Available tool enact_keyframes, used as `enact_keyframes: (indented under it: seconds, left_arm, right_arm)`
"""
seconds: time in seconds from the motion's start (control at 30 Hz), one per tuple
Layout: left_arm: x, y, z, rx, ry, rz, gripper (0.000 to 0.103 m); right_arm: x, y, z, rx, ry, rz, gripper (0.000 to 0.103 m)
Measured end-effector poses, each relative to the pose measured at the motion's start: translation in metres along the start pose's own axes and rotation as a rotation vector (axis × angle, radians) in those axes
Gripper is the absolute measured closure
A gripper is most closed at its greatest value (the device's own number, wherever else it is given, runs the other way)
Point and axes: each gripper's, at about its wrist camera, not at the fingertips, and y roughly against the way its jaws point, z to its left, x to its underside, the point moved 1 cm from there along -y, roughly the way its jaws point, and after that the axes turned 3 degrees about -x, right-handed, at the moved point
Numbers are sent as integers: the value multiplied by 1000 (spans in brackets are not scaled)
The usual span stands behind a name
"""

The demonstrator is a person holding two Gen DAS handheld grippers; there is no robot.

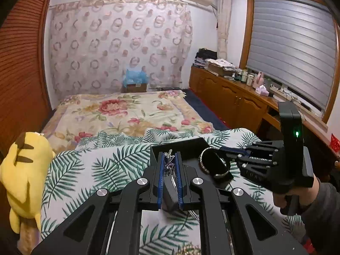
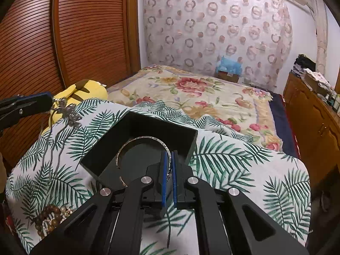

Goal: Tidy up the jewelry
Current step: 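Open both grippers over the black box, dropping hairpins and bangle inside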

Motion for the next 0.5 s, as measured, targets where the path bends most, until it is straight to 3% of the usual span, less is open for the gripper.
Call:
enact_keyframes:
  seconds: [0.2, 0.5]
  left_arm:
    - [-8, -21, -11, -3, -11, 15, 94]
    - [-13, -54, -26, 1, -23, 39, 94]
  right_arm:
    - [2, -12, 3, -35, 18, 26, 93]
    - [18, 18, -21, -34, -38, -9, 92]
